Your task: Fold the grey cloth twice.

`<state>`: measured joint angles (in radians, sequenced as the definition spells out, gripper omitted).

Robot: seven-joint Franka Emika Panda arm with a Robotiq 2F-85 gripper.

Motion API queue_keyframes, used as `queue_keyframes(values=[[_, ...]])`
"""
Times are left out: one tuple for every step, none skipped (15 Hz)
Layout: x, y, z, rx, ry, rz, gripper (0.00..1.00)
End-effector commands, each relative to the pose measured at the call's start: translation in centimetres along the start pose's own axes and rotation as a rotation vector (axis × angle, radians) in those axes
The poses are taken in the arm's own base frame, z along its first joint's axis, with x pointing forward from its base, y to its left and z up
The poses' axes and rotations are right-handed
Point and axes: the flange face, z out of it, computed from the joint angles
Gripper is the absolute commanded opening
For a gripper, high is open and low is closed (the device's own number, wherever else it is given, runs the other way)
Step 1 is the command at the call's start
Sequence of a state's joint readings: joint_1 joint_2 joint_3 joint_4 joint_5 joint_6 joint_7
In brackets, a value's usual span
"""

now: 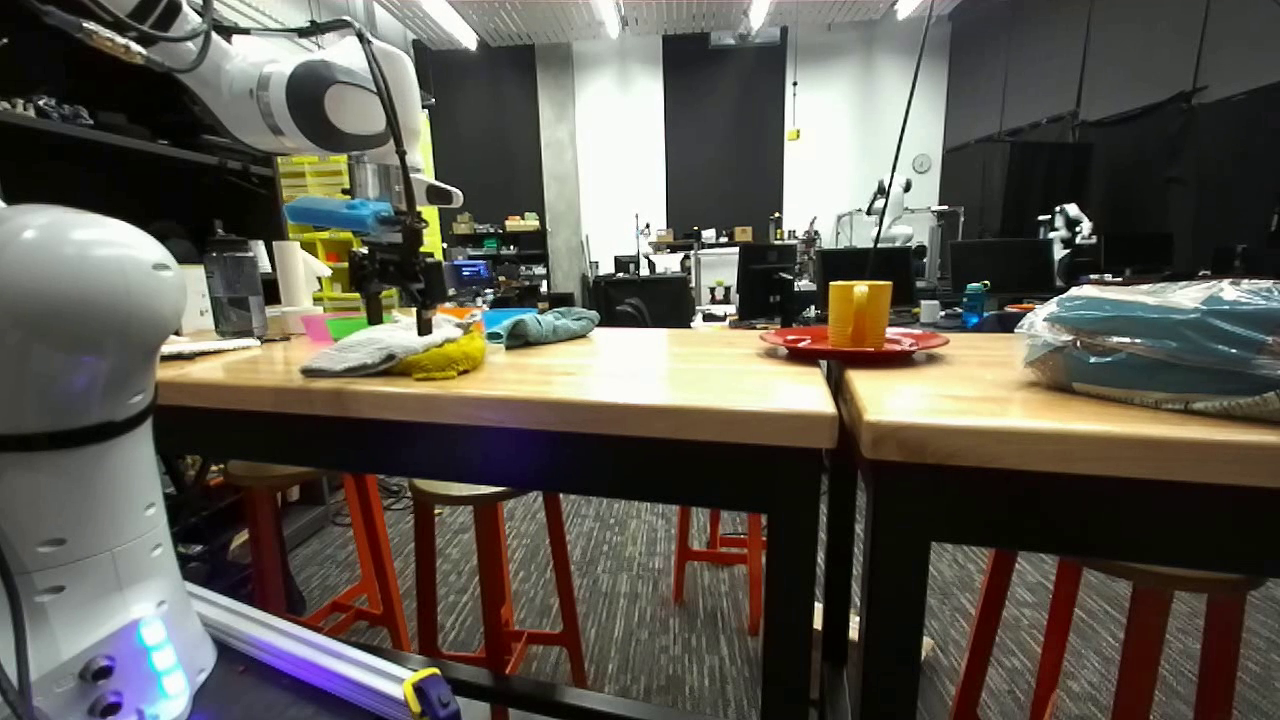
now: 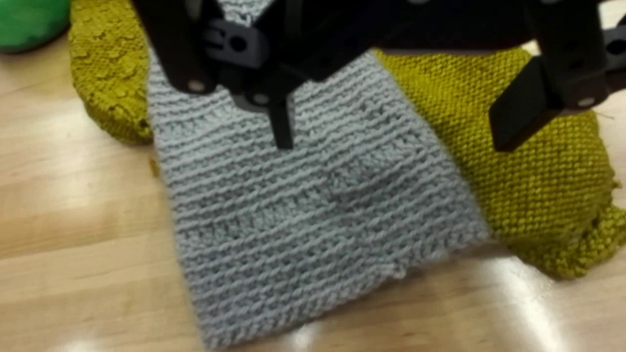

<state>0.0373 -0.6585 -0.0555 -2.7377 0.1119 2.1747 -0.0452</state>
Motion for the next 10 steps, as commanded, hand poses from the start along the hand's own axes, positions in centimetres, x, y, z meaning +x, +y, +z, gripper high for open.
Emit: queue_keyframes(values=[[-0.3,0.5,0.6,0.006,-0.042,0.001,1.00],[-0.3,0.5,0.8,0.006,-0.039,-0.002,1.00],[-0.2,0.5,0.9,0.013,-0.037,-0.005,1.00],[-0.2,0.5,0.9,0.012,-0.039,-0.008,1.00],[-0.2,0.5,1.1,0.013,-0.048,-0.005,1.00],[-0.1,0.5,1.2,0.011,-0.057,-0.006,1.00],[-0.1,0.5,1.3,0.007,-0.064,-0.006,0.90],[-0.1,0.5,1.5,0.005,-0.069,-0.005,0.74],[-0.1,0.6,1.6,0.005,-0.075,-0.002,0.68],[-0.1,0.6,1.7,0.005,-0.081,0.000,0.61]])
